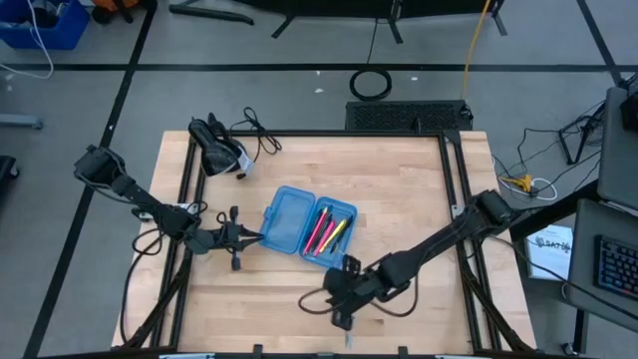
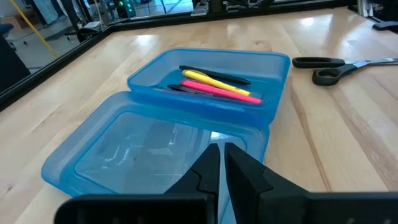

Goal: Pick & place school supplies into a supply box
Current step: Put the scissors into the supply box

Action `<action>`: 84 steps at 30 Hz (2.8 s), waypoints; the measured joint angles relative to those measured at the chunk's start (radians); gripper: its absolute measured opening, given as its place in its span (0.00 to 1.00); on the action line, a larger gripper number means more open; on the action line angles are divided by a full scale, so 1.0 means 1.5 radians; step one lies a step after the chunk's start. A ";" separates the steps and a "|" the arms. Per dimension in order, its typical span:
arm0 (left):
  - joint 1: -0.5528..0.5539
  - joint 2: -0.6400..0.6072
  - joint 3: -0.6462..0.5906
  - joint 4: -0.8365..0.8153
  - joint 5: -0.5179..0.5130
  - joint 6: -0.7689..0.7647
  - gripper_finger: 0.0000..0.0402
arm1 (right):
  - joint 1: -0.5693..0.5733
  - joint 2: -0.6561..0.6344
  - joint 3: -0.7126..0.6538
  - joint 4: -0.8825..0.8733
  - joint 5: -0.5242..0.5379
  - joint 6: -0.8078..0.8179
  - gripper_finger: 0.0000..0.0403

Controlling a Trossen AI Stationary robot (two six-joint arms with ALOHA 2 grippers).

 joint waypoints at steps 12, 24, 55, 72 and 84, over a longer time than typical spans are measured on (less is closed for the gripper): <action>0.000 0.000 0.000 0.007 -0.002 0.028 0.08 | -0.047 -0.046 0.002 -0.159 0.057 -0.542 0.32; 0.000 0.000 0.000 0.007 -0.093 -0.069 0.08 | -0.028 -0.042 0.001 -0.276 -0.017 -0.802 0.32; 0.083 0.000 0.000 0.010 -0.223 -0.256 0.08 | -0.013 -0.045 -0.167 0.037 0.050 -1.227 0.32; 0.100 0.000 0.000 -0.018 -0.222 -0.271 0.08 | -0.003 -0.042 -0.167 0.210 -0.090 -0.846 0.08; 0.100 0.001 0.000 -0.020 -0.211 -0.285 0.08 | -0.011 -0.011 -0.324 0.517 -0.120 -0.698 0.00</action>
